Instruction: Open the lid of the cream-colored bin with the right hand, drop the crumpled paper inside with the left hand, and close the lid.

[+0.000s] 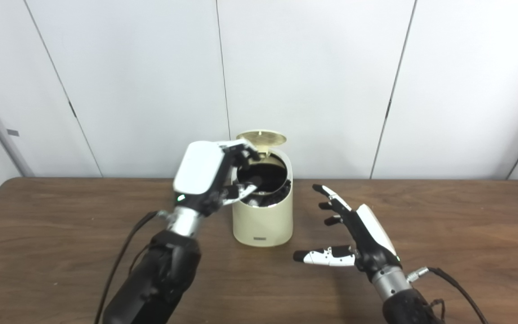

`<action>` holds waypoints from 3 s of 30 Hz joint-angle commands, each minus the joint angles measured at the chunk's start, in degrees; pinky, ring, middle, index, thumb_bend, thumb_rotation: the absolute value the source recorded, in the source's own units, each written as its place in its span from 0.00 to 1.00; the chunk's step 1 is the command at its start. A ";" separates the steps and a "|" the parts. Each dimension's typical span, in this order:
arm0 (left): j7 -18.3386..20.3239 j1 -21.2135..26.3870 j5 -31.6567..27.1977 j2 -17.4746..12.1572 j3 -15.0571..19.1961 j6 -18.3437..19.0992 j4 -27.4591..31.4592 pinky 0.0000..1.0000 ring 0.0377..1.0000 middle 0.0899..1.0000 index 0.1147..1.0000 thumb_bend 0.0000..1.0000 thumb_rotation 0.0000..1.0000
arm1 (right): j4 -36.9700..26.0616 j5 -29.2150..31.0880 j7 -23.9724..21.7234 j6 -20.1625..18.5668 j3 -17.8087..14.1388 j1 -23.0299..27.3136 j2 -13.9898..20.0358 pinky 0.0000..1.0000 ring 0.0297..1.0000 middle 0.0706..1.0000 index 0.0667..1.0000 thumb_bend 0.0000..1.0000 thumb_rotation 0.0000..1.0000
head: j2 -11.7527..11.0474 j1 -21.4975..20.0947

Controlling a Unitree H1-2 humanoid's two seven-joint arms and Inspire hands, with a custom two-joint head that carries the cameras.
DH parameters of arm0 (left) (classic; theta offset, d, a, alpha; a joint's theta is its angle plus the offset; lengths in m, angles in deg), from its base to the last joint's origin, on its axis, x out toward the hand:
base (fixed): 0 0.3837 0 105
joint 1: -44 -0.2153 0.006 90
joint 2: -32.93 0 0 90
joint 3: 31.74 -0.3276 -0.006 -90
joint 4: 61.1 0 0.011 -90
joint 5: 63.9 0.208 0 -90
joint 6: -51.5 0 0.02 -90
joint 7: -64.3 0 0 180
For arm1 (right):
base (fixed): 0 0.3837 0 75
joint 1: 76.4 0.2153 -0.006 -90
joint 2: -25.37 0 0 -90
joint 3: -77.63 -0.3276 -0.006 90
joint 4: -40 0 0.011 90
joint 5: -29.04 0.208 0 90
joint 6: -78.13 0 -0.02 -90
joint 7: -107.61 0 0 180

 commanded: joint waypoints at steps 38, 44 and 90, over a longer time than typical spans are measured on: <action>11.84 -20.60 -24.19 -0.67 11.36 -5.81 10.59 0.55 0.65 0.68 0.73 0.74 0.08 | 3.87 -1.16 0.40 6.29 0.24 16.68 2.79 0.73 0.85 0.91 0.89 0.68 0.44 | -1.78 1.15; 11.90 -20.65 -23.40 -0.48 11.27 -4.81 10.63 0.57 0.66 0.68 0.73 0.75 0.09 | 4.91 -0.44 -0.69 6.35 0.61 19.45 3.28 0.76 0.87 0.92 0.89 0.68 0.46 | -1.67 1.21; 13.94 -20.79 -22.76 -0.26 11.05 -3.12 12.15 0.57 0.67 0.67 0.72 0.74 0.09 | 1.73 -8.70 -9.18 3.81 6.71 25.31 4.87 0.77 0.92 0.80 0.75 0.73 0.52 | -0.15 2.21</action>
